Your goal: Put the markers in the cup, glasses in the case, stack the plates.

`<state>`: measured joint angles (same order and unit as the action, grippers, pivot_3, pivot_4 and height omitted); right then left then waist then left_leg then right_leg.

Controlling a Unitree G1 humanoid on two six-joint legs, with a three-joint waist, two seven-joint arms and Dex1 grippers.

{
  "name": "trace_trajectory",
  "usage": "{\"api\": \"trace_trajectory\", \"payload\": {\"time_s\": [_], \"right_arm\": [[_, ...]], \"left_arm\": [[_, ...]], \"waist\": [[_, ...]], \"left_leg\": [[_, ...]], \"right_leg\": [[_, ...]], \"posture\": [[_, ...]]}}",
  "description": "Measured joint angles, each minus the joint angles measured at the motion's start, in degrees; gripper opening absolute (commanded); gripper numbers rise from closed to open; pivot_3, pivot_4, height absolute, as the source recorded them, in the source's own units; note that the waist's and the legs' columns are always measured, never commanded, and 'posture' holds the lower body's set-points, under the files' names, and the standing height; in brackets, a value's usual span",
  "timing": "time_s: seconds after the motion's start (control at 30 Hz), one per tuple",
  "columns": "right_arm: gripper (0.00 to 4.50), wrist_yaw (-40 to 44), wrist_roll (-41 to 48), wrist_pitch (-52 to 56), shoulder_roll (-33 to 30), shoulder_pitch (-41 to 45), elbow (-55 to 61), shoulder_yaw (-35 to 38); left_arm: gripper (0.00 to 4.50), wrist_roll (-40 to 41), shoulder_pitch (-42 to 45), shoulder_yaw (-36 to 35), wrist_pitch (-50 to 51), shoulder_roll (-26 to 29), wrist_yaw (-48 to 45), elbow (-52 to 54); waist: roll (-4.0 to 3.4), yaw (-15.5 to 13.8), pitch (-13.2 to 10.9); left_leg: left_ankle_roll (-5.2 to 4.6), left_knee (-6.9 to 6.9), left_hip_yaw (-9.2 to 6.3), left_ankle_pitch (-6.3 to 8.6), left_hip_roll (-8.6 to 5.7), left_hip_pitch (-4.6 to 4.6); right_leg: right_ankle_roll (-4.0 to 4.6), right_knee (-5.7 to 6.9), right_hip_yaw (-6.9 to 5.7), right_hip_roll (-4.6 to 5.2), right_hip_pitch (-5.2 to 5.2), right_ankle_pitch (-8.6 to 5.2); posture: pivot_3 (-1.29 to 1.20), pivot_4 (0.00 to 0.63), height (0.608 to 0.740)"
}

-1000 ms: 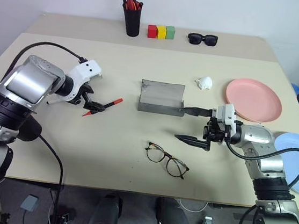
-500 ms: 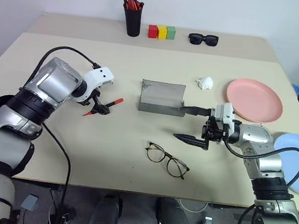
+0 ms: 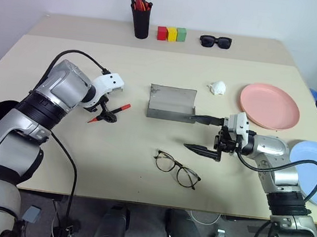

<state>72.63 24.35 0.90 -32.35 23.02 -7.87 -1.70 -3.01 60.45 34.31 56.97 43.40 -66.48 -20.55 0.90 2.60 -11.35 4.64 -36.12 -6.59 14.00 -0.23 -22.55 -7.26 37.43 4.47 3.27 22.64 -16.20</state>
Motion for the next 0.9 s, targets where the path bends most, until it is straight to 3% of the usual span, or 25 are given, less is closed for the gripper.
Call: {"api": "trace_trajectory", "payload": {"time_s": [0.03,0.13,0.37,0.67,0.77,0.9], "right_arm": [[4.47,-0.10,0.00,0.00,0.00,-0.01,0.09,0.00],[4.50,-0.20,0.02,0.00,0.00,-0.01,0.33,0.00],[4.50,0.00,-0.01,-0.18,-0.02,-0.92,0.33,0.00],[4.50,0.75,-0.60,-1.53,-0.04,-0.98,-1.27,0.00],[4.50,0.95,-0.88,-2.54,-0.04,-0.96,-2.82,0.05],[4.50,1.03,-1.13,-3.63,0.04,-0.26,-4.84,0.11]], "left_arm": [[4.50,-0.23,0.00,0.21,0.09,-0.38,-0.06,-0.26],[3.70,-0.45,-0.05,1.06,0.24,-1.43,-0.98,-1.05],[0.16,-2.20,-0.06,2.18,0.63,-1.76,-1.87,-0.98],[0.05,-2.74,-1.89,0.20,2.56,-1.74,-0.60,1.55],[0.05,0.16,-3.73,-5.43,5.25,-3.76,0.98,3.87],[0.05,7.64,-6.07,-15.47,10.40,-7.05,3.07,15.34]], "waist": [[0.00,0.00,0.00],[0.01,0.01,0.00],[0.01,0.01,0.00],[0.00,0.07,0.00],[0.00,0.00,0.00],[0.04,-0.06,-0.02]], "left_leg": [[0.00,0.00,0.00,0.00,0.00,0.00],[0.00,0.01,0.00,0.00,0.00,0.00],[0.00,-0.01,0.00,0.00,0.00,0.01],[0.00,-0.01,0.00,0.00,0.00,0.07],[0.00,-0.03,-0.01,0.00,0.00,0.05],[0.01,-0.07,-0.04,-0.01,-0.01,-0.03]], "right_leg": [[0.00,0.00,0.00,0.00,0.00,0.00],[0.00,0.00,0.00,0.00,0.00,0.00],[0.00,0.01,0.00,0.00,-0.01,0.00],[0.00,0.06,0.01,0.00,-0.04,0.00],[0.00,0.07,0.00,0.01,-0.04,0.00],[-0.02,0.05,-0.02,0.07,-0.02,0.00]], "posture": [[0.00,0.150,0.740],[0.00,0.150,0.740],[0.00,0.150,0.740],[0.00,0.150,0.740],[0.00,0.150,0.740],[0.00,0.150,0.740]]}}
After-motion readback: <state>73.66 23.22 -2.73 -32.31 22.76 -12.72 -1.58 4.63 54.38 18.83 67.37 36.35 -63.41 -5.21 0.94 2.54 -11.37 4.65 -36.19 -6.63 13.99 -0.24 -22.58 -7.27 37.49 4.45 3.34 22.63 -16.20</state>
